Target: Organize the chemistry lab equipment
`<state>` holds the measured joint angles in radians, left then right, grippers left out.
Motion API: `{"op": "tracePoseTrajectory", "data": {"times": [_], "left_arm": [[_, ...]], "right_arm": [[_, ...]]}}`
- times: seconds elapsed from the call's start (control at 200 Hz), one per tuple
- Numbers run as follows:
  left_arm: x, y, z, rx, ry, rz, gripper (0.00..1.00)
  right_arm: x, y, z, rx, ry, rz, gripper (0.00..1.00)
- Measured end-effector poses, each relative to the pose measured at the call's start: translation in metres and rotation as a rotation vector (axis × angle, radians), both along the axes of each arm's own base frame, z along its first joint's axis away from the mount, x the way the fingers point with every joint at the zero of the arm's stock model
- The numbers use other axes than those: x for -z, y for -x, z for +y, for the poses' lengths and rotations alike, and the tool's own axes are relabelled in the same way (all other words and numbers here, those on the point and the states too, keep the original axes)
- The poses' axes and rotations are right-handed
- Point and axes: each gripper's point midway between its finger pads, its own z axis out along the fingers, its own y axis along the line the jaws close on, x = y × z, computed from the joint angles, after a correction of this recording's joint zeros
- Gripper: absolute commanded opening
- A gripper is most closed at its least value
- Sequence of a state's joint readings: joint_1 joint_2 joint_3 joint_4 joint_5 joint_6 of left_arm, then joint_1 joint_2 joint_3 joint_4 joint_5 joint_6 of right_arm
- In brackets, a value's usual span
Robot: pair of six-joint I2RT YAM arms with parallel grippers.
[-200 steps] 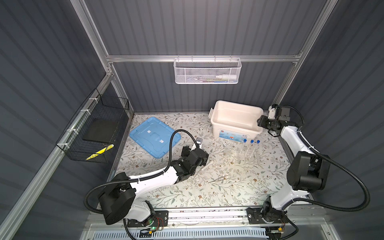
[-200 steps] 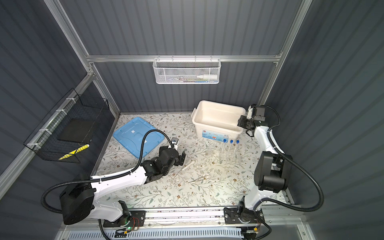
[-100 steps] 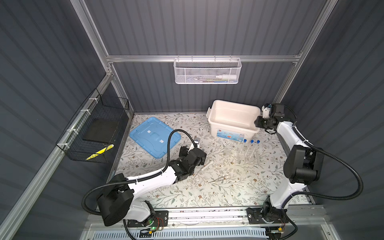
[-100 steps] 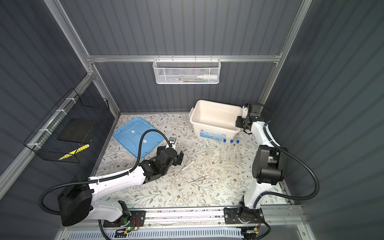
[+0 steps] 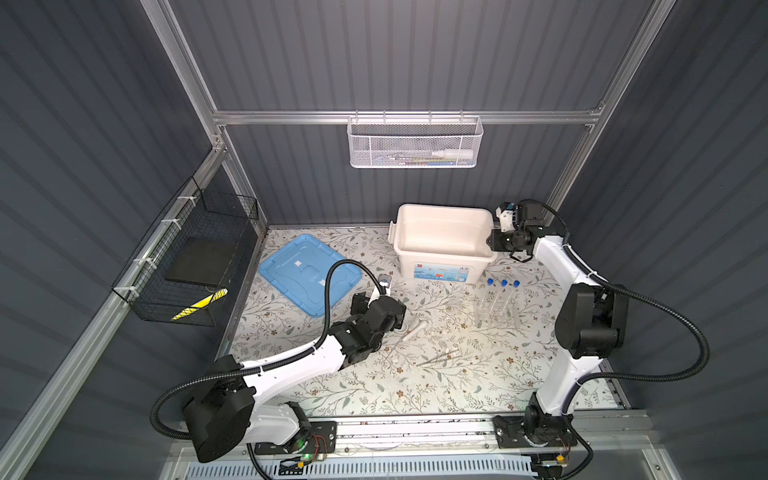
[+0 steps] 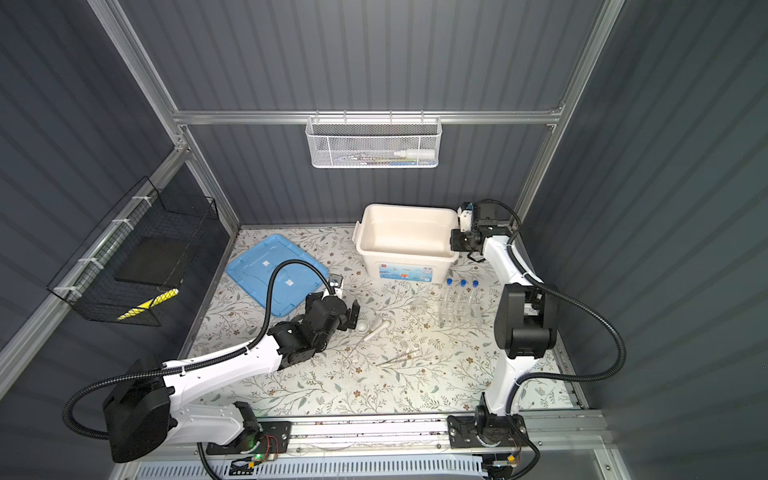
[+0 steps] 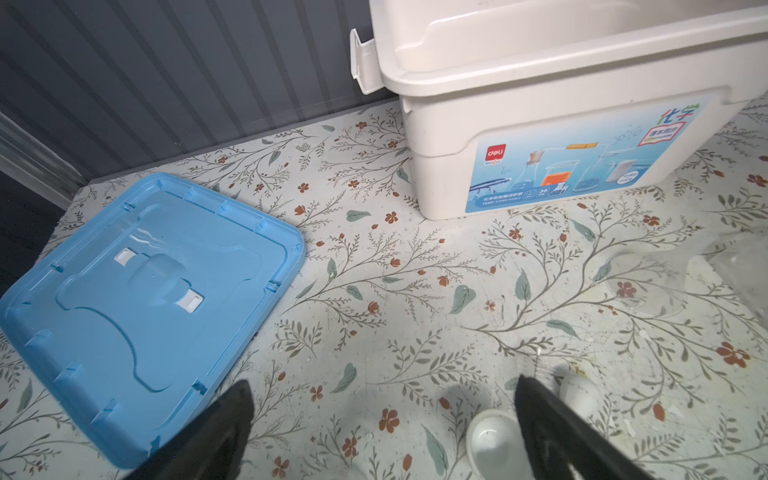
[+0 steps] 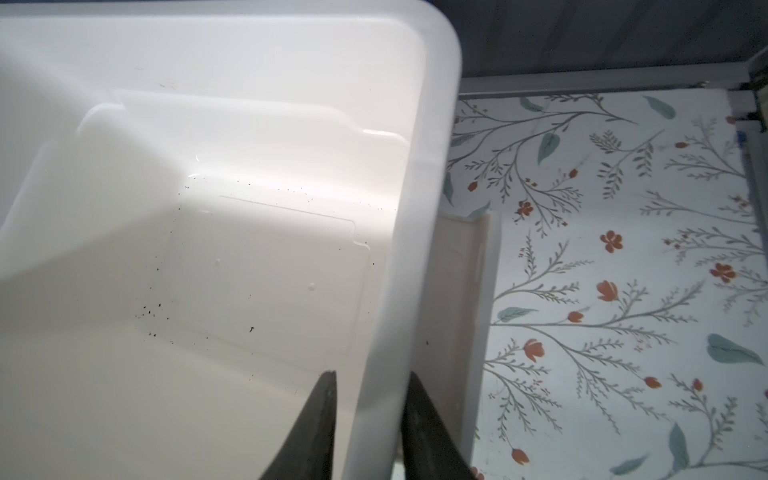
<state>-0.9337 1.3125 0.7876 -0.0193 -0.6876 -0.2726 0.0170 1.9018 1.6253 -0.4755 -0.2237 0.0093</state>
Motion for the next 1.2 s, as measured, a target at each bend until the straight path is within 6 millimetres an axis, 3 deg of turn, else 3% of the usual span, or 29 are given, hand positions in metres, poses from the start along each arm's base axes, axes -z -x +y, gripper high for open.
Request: {"op": "tracePoseTrajectory", "data": {"times": [0.46,0.78,0.975,1.2], "left_arm": [[-0.006,0.005,0.017,-0.036,-0.003,-0.013,1.00],[-0.003,0.008,0.024,-0.044,-0.027,0.003,1.00],[0.003,0.006,0.037,-0.085,-0.034,0.033,1.00],[0.012,0.006,0.063,-0.167,-0.047,0.100,1.00]], "right_arm": [[0.001,0.010,0.052,-0.134,-0.012,0.014,0.27],[0.001,0.016,0.069,-0.194,-0.005,0.013,0.30],[-0.004,0.022,0.074,-0.208,-0.008,0.011,0.48],[-0.032,0.030,0.072,-0.185,-0.021,-0.046,0.70]]}}
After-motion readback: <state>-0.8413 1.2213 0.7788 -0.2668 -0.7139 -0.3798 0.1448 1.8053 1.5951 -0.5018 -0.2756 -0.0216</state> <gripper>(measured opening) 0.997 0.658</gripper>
